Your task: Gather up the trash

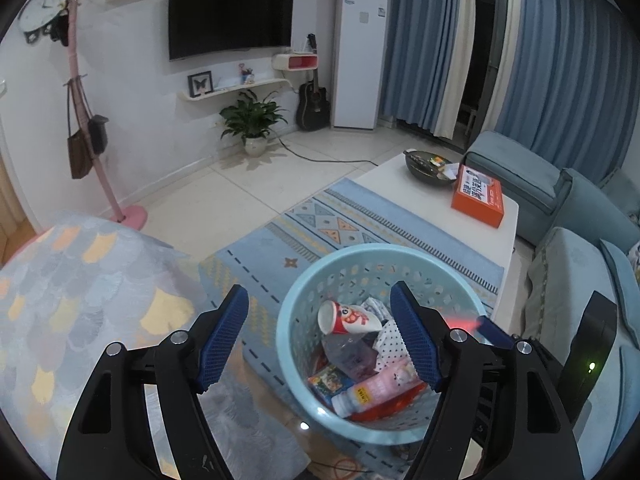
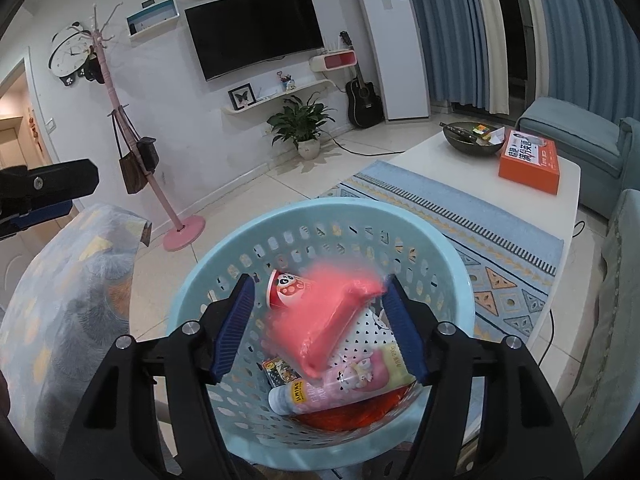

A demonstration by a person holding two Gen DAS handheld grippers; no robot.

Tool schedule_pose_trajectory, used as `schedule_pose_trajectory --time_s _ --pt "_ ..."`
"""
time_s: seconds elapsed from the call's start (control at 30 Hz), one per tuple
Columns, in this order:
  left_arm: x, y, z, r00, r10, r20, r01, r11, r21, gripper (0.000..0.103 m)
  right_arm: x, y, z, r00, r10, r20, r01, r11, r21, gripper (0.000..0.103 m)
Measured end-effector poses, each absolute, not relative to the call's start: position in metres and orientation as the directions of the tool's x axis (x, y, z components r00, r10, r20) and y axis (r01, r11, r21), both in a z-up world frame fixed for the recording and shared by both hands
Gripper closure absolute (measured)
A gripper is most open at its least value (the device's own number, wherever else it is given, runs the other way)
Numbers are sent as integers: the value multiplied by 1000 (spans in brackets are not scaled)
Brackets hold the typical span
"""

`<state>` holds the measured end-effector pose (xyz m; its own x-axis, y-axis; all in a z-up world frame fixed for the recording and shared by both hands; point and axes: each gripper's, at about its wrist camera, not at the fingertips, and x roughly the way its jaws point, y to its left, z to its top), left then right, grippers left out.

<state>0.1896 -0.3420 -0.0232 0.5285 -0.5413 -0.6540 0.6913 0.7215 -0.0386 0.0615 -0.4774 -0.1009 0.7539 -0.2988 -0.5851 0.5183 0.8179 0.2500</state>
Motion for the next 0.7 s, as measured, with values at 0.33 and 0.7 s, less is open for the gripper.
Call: schedule_pose_trajectory --time_s 0.33,0.7 --pt "170 -311 -13 570 -542 -618 692 722 6 26 29 -498 -89 817 -220 -532 481 769 421 23" --pt "141 -251 8 647 -539 -539 650 760 20 15 27 -452 -65 801 -268 -536 474 830 294 23"
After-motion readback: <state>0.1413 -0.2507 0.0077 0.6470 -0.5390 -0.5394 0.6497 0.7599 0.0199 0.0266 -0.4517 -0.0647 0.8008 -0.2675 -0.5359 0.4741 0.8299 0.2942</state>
